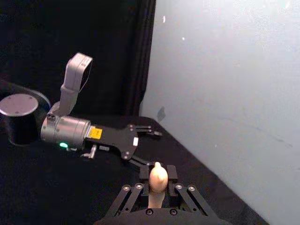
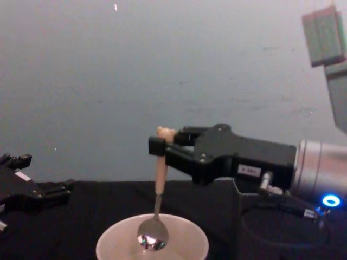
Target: Pick up the stirring spoon with one hand, stir inside the cup, then place it back in its original position.
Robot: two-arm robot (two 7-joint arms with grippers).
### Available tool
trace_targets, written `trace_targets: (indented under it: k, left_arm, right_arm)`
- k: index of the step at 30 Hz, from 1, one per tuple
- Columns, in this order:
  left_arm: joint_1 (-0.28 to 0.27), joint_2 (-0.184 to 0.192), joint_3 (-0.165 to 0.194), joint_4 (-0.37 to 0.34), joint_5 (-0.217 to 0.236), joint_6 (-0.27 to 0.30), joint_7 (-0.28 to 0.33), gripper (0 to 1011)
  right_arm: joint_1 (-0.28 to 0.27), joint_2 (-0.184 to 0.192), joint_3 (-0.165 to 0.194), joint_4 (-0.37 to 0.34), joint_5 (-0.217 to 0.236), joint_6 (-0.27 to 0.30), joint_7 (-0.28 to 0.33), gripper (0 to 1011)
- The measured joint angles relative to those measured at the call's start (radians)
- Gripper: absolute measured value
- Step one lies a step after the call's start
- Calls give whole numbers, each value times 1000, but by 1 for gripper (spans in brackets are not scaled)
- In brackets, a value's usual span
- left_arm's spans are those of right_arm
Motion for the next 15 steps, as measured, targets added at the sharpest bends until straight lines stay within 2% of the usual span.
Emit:
trace_targets:
  k: [9, 15]
  left_arm:
    - [0, 0, 0, 0, 0, 0, 0, 1001]
    - [0, 0, 0, 0, 0, 0, 0, 1001]
  right_arm:
    - [20, -39, -21, 82, -30, -18, 8, 214]
    - [26, -53, -23, 111, -41, -22, 7, 214]
